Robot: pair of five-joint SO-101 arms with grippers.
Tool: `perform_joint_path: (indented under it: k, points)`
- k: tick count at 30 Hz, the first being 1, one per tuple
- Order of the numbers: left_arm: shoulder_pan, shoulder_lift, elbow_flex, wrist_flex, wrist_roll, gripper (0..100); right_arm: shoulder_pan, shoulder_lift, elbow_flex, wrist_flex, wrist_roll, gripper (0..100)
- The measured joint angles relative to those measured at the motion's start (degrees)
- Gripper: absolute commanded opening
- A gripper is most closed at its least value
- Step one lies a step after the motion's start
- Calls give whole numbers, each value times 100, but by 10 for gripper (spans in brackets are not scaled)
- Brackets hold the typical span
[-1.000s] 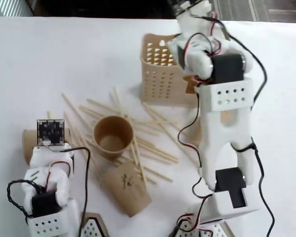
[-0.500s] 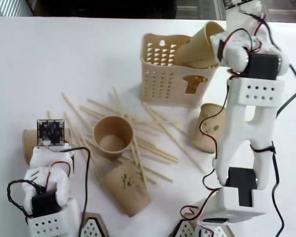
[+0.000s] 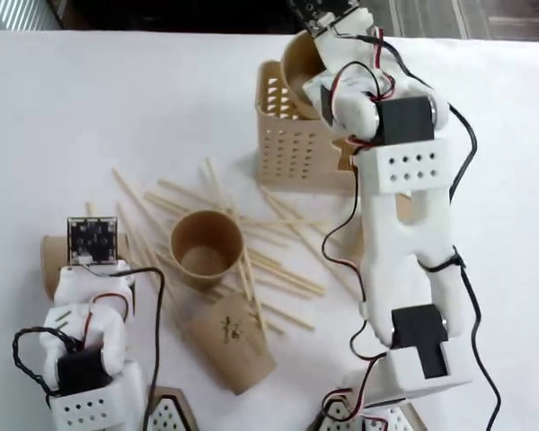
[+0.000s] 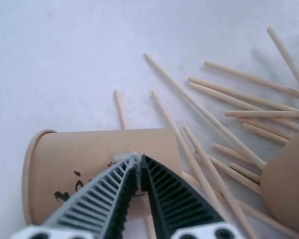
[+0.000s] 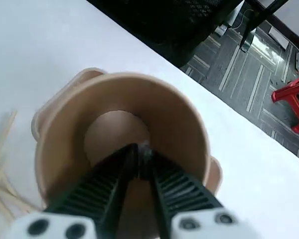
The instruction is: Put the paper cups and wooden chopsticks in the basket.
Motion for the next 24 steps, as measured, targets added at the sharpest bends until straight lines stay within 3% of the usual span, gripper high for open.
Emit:
perform_joint_path:
  k: [11, 24]
  points:
    - [0, 0, 0, 0, 0, 42, 1020, 123, 0, 88, 343, 21]
    - [0, 0, 0, 0, 0, 42, 844, -738, -9, 949, 633, 24]
